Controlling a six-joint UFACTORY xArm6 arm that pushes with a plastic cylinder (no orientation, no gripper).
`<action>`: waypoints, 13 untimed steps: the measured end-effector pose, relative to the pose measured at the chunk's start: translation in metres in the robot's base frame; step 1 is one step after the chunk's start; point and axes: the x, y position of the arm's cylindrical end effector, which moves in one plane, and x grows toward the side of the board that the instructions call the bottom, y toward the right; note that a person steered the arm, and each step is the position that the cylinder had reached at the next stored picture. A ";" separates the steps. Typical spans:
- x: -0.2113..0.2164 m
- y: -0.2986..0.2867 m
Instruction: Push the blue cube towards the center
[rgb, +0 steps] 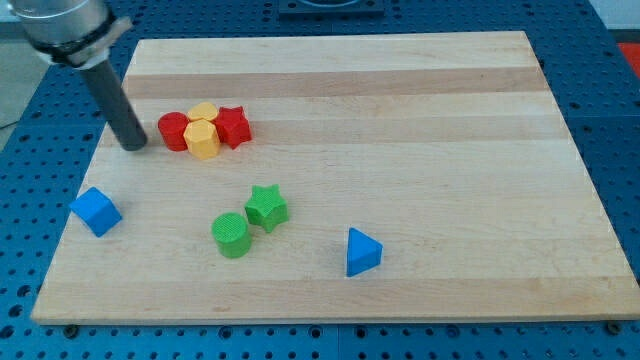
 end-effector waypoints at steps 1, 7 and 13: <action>0.000 0.019; 0.107 -0.067; 0.140 0.056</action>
